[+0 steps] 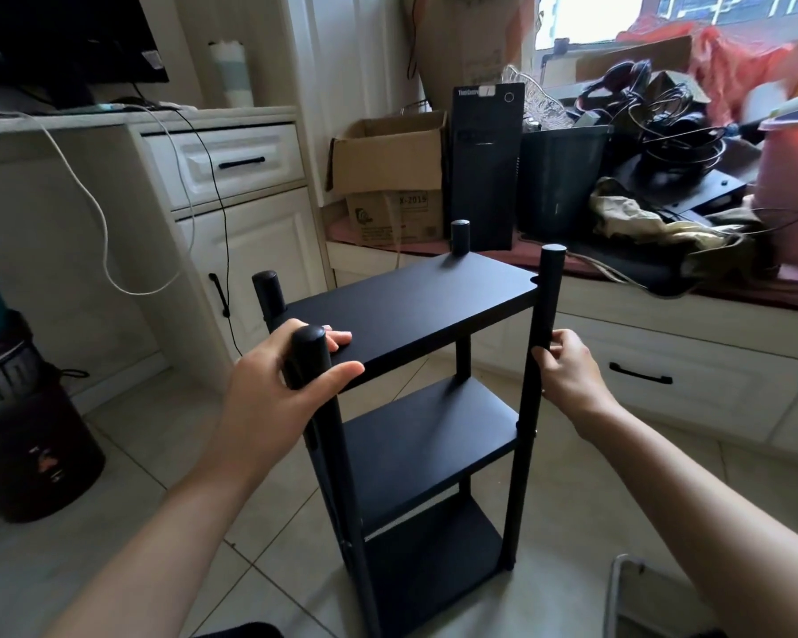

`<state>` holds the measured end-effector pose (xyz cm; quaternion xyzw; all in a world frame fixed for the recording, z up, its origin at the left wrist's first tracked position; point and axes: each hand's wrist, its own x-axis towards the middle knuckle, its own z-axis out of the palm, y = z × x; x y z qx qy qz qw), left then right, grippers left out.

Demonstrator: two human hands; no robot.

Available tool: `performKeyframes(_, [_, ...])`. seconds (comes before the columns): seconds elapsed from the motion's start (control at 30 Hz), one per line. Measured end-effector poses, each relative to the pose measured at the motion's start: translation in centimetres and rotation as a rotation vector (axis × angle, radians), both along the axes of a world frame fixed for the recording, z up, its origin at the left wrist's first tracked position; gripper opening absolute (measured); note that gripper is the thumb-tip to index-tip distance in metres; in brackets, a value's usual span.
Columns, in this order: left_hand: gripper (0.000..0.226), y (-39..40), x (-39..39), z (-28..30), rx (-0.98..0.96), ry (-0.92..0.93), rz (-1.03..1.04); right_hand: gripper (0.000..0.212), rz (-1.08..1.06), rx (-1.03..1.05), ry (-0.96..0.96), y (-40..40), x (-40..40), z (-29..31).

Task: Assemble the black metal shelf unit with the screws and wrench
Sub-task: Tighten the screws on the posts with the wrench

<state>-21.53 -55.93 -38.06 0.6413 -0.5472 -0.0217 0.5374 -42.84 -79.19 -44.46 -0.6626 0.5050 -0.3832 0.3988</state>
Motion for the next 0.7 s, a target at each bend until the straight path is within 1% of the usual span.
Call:
performKeyframes(0.07, [0.036, -0.3, 0.3, -0.2, -0.015, -0.007, 0.023, 0.010, 0.002, 0.000, -0.001, 0.2, -0.3, 0.1])
performKeyframes(0.17, [0.054, -1.2, 0.3, -0.5, -0.037, -0.007, 0.087, 0.012, 0.000, 0.001, -0.005, 0.5, -0.9, 0.2])
performKeyframes(0.2, [0.061, -1.5, 0.4, -0.6, -0.048, -0.035, 0.118, 0.013, 0.000, -0.002, -0.002, 0.6, -1.2, 0.2])
performKeyframes(0.27, [0.067, -2.1, 0.4, -0.6, -0.083, -0.153, 0.206, 0.013, 0.000, -0.015, 0.016, 0.7, -1.9, 0.3])
performKeyframes(0.33, [0.063, -3.0, 0.1, -0.6, -0.110, -0.358, 0.321, 0.010, 0.004, -0.036, 0.043, 1.1, -2.7, 0.3])
performKeyframes(0.4, [0.051, -4.2, -0.8, -0.7, -0.116, -0.631, 0.410, 0.008, 0.016, -0.059, 0.074, 1.6, -3.8, 0.3])
performKeyframes(0.43, [0.048, -4.8, -1.4, -0.9, -0.104, -0.730, 0.432, 0.008, 0.024, -0.071, 0.091, 1.9, -4.3, 0.3])
performKeyframes(0.47, [0.048, -5.4, -2.2, -1.0, -0.082, -0.793, 0.441, 0.009, 0.031, -0.087, 0.108, 2.3, -4.8, 0.3])
performKeyframes(0.53, [0.050, -6.5, -4.0, -1.0, -0.040, -0.842, 0.450, 0.011, 0.034, -0.120, 0.129, 3.1, -5.9, 0.5])
performKeyframes(0.6, [0.052, -7.6, -5.7, -1.0, -0.046, -0.872, 0.428, 0.017, 0.036, -0.133, 0.127, 4.0, -6.9, 0.7])
performKeyframes(0.7, [0.056, -9.5, -8.7, -1.1, -0.074, -0.875, 0.315, 0.023, 0.054, -0.128, 0.116, 5.3, -8.3, 0.5])
